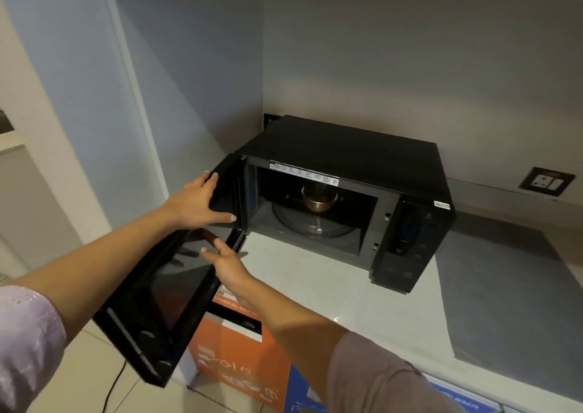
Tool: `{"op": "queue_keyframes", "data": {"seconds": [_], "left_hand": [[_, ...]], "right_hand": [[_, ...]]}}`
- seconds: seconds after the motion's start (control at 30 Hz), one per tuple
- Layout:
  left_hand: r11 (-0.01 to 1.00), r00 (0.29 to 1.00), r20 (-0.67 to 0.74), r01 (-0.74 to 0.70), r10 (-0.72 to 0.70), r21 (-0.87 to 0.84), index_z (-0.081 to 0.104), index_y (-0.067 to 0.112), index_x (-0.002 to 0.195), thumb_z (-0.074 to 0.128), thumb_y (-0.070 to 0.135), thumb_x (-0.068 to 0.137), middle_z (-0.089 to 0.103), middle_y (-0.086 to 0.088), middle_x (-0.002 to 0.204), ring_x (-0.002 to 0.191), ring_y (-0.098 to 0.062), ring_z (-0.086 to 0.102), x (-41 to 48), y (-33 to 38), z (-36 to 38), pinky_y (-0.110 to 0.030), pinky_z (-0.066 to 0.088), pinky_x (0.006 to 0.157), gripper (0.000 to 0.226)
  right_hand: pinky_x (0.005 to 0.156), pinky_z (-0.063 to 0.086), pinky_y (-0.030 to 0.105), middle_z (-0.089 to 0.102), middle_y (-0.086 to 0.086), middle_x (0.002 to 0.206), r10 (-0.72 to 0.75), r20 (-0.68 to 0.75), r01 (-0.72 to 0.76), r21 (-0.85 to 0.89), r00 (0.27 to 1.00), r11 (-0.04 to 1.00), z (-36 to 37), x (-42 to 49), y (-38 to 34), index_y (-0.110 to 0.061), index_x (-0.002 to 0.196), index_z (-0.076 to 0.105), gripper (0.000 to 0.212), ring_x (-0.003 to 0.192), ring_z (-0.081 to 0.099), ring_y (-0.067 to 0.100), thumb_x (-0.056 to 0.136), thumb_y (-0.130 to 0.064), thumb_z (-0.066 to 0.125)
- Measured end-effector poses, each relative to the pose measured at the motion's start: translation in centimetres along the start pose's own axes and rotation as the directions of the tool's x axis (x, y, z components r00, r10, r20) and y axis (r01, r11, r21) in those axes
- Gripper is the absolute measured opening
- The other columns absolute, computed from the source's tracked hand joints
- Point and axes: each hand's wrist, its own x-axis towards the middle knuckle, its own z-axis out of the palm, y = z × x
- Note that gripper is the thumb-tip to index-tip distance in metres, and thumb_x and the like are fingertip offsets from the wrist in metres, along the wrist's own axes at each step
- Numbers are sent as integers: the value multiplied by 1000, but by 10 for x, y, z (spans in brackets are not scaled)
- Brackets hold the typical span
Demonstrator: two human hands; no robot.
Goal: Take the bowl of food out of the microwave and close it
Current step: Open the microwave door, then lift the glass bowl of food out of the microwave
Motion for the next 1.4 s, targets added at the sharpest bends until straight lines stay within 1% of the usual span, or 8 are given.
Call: {"op": "queue_keyframes", "data": {"seconds": [0.4,0.6,0.73,0.87,1.03,1.13,1.23,1.4], "left_hand": [[955,991,-30,-115,128,275,-1,22,159,55,66,83,5,-1,168,148,-27,29,2,-43,-3,-44,43,106,104],[729,924,-255,-35,284,684,13,15,157,30,58,95,19,-8,165,154,-29,14,-9,-22,17,-56,8,122,77],[896,891,-289,-230,351,379,28,22,155,30,49,99,30,-3,162,154,-26,14,-14,3,66,-47,8,125,61],[949,941,-308,-216,139,-232,25,21,156,34,47,102,23,0,164,155,-20,8,-6,9,110,-42,4,125,61],[735,994,-103,-51,-26,-676,19,30,157,30,54,100,15,7,166,154,-13,7,19,27,148,-45,13,125,63],[450,997,-21,13,-72,-893,25,34,155,29,59,98,22,12,164,151,-10,19,36,47,165,-32,19,121,62],[241,997,22,38,-71,-970,27,37,153,27,65,95,28,23,155,146,-2,23,57,65,175,-21,20,110,64],[81,990,81,90,-111,-993,33,47,147,26,94,66,26,15,162,137,-3,24,110,85,189,-43,18,118,94]], "right_hand": [[118,21,36,25,0,160,-11,40,17,-158,999,987,35,35,15,-39,152,15,64,147,23,21,95,-45,44],[118,25,38,42,-6,148,-66,-6,64,-158,998,985,25,46,26,-32,150,30,56,141,34,20,97,-29,45],[101,48,40,64,0,110,-101,-189,89,-69,977,994,9,42,46,-32,118,57,29,105,56,24,92,-30,45],[107,40,47,51,-1,145,-120,-295,145,66,948,987,-23,28,56,-32,147,38,52,130,50,23,96,-41,44],[119,21,47,26,-8,160,-84,-468,198,200,879,959,-76,7,61,-35,151,26,49,145,27,20,104,-30,38],[115,30,49,34,-10,155,-74,-549,229,220,832,948,-111,-1,55,-34,149,31,47,139,36,21,103,-33,41],[100,40,36,41,-9,147,-105,-615,263,172,781,949,-144,-1,44,-32,147,35,44,131,43,17,103,-33,40],[108,40,37,48,-4,143,-122,-691,304,146,712,941,-204,24,40,-26,146,39,42,131,47,20,104,-29,40]]}}
